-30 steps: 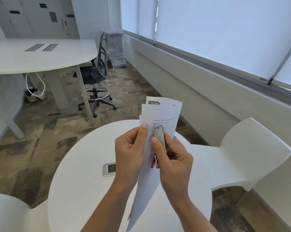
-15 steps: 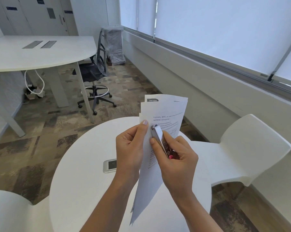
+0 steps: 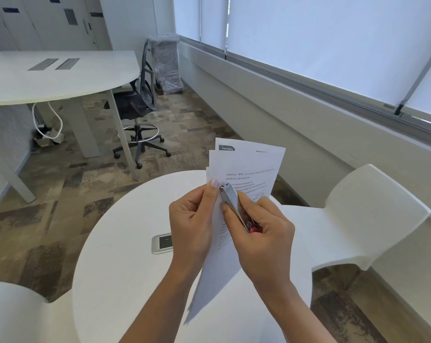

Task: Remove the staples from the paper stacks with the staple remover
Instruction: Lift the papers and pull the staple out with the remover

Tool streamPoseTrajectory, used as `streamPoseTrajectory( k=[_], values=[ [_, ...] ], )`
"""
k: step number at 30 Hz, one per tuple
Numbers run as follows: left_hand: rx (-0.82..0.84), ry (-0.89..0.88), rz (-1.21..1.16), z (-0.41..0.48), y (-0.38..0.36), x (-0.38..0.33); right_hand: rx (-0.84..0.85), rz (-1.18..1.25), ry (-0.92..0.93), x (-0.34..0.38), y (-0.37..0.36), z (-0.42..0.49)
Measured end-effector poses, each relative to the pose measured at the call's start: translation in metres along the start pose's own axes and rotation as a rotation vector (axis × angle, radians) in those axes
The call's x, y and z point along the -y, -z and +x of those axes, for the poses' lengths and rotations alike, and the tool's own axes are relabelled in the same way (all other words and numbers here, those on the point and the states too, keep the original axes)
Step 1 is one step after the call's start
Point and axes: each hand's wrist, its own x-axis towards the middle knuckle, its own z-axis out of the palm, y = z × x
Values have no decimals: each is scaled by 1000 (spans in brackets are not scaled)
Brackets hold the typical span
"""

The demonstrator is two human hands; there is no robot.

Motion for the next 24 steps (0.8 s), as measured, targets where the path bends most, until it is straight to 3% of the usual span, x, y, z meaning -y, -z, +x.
streamPoseTrajectory(
  k=[11,24],
  values=[
    [2,-15,1,0,0,6,26,-15,-71,-1,-1,-2],
    [-11,-32,-119,-6,-8,15,-130,42,-34,-1,-18,-12]
  ],
)
